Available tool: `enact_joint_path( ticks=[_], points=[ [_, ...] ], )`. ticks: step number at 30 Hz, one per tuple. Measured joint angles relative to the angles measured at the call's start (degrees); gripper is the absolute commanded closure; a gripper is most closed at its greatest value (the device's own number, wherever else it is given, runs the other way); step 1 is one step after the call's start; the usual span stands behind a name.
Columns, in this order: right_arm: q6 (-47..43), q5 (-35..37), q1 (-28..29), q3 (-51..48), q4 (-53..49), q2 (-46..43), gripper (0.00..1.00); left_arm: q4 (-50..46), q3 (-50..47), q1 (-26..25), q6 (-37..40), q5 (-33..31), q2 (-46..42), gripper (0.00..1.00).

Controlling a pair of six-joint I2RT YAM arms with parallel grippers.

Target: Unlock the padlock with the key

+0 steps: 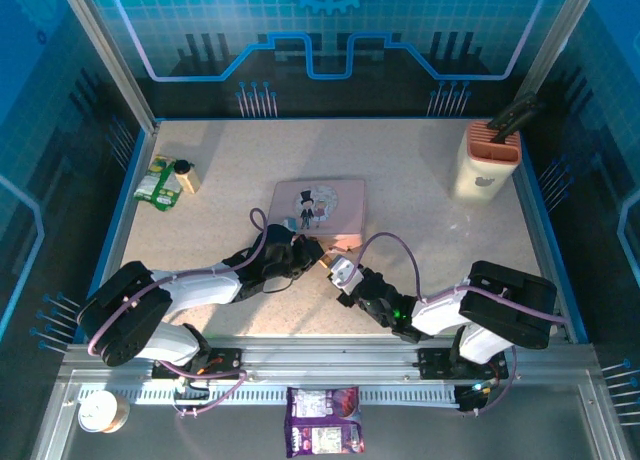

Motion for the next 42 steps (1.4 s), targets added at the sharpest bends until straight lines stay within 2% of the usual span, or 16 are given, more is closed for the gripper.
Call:
enact_joint_path(
  ticks=[14,30,37,42],
  points=[
    [3.17,0.00,0.02,0.76,-1.49,-1.05,0.81,0.44,0.00,-0.55,-0.02,-0.92,0.00,1.00],
    [5.38,-1.29,-0.17,1.07,-3.72,-2.14,0.93,0.28,0.00,-0.66,0.02,-1.25,0.00,1.00],
    [8.72,-2.60,-0.52,2.38,-7.32,-2.32,0.94,-0.26,0.00,-0.66,0.04,-1.62,0.61,1.00],
    [12.87,-5.44,-1.70,2.38,-8.48,-2.23,0.94,-0.33,0.07,-0.76,0.04,-1.60,1.81,0.92]
  ],
)
